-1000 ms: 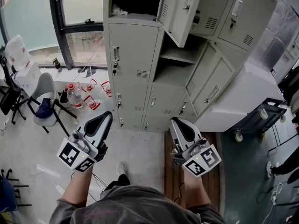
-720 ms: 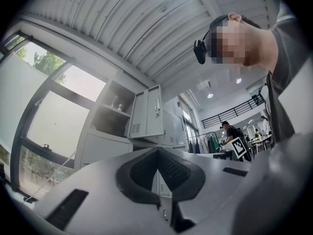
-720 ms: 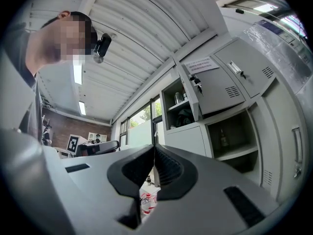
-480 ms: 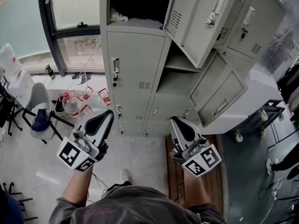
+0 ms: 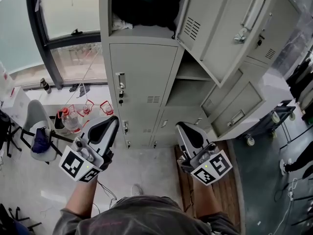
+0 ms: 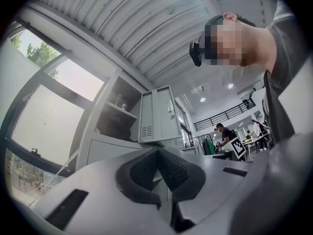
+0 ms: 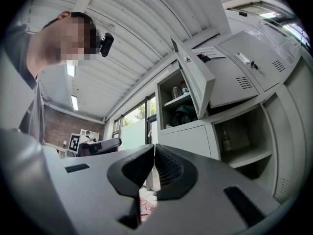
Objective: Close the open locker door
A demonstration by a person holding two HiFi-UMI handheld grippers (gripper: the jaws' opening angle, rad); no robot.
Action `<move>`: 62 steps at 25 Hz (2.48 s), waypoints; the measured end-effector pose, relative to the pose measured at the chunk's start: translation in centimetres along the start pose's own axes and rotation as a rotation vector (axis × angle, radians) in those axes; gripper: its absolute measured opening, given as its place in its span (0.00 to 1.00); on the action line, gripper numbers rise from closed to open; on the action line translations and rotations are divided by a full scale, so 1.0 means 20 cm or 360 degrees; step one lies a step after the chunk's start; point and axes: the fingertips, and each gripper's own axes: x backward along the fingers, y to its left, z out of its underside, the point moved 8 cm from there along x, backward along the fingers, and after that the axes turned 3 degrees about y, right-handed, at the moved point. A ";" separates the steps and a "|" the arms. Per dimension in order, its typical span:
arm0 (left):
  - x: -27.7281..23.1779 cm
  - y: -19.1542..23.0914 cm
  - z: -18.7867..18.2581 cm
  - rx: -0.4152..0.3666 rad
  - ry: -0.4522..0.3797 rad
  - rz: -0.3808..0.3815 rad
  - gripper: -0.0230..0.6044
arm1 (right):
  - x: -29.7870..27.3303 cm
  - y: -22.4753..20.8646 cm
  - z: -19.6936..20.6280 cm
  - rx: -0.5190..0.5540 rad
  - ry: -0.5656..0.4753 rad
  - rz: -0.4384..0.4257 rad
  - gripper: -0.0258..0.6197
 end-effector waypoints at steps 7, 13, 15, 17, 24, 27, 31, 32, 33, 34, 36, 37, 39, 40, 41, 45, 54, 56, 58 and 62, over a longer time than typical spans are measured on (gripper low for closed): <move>-0.06 0.14 -0.01 -0.0006 -0.0048 0.0074 0.05 | -0.13 0.02 -0.03 0.0062 -0.0002 0.0017 0.07; -0.16 0.16 -0.09 -0.0055 -0.0115 0.0147 0.05 | -0.20 0.02 -0.18 0.0156 -0.0084 0.0025 0.07; -0.20 0.14 -0.13 -0.0081 -0.0141 0.0174 0.05 | -0.20 0.02 -0.25 0.0196 -0.0119 0.0017 0.07; -0.25 0.11 -0.18 -0.0114 -0.0170 0.0207 0.05 | -0.20 0.03 -0.33 0.0258 -0.0155 0.0009 0.07; -0.42 0.06 -0.29 -0.0208 -0.0227 0.0275 0.05 | -0.13 -0.07 -0.61 0.0420 -0.0291 0.0052 0.07; -0.50 0.05 -0.34 -0.0253 -0.0244 0.0290 0.05 | -0.09 -0.11 -0.73 0.0472 -0.0359 0.0067 0.07; -0.61 0.00 -0.39 -0.0307 -0.0289 0.0315 0.05 | -0.04 -0.18 -0.88 0.0537 -0.0447 0.0109 0.07; -0.64 -0.01 -0.40 -0.0315 -0.0297 0.0323 0.05 | -0.02 -0.19 -0.91 0.0546 -0.0474 0.0120 0.07; -0.66 -0.02 -0.41 -0.0318 -0.0303 0.0330 0.05 | -0.01 -0.21 -0.95 0.0555 -0.0500 0.0130 0.07; -0.69 -0.02 -0.41 -0.0316 -0.0307 0.0339 0.05 | 0.00 -0.22 -0.98 0.0564 -0.0522 0.0140 0.08; -0.73 -0.04 -0.42 -0.0317 -0.0315 0.0350 0.05 | 0.03 -0.25 -1.03 0.0580 -0.0557 0.0157 0.08; -0.74 -0.05 -0.42 -0.0322 -0.0319 0.0353 0.05 | 0.04 -0.27 -1.05 0.0584 -0.0573 0.0164 0.08; -0.77 -0.06 -0.43 -0.0336 -0.0329 0.0351 0.05 | 0.06 -0.30 -1.10 0.0586 -0.0610 0.0173 0.08; -0.78 -0.06 -0.44 -0.0343 -0.0333 0.0348 0.05 | 0.06 -0.32 -1.12 0.0589 -0.0628 0.0176 0.08; -0.79 -0.06 -0.45 -0.0350 -0.0337 0.0344 0.05 | 0.07 -0.33 -1.15 0.0594 -0.0643 0.0178 0.08; -0.82 -0.08 -0.47 -0.0381 -0.0342 0.0325 0.05 | 0.08 -0.38 -1.22 0.0600 -0.0674 0.0175 0.08; -0.84 -0.12 -0.49 -0.0399 -0.0358 0.0280 0.05 | 0.08 -0.43 -1.32 0.0595 -0.0715 0.0097 0.12; -0.85 -0.14 -0.50 -0.0411 -0.0361 0.0272 0.05 | 0.08 -0.43 -1.34 0.0595 -0.0721 0.0068 0.14; -0.85 -0.16 -0.50 -0.0421 -0.0361 0.0260 0.05 | 0.07 -0.44 -1.35 0.0591 -0.0722 0.0036 0.16; -0.86 -0.20 -0.51 -0.0440 -0.0362 0.0240 0.05 | 0.06 -0.45 -1.37 0.0585 -0.0706 -0.0024 0.21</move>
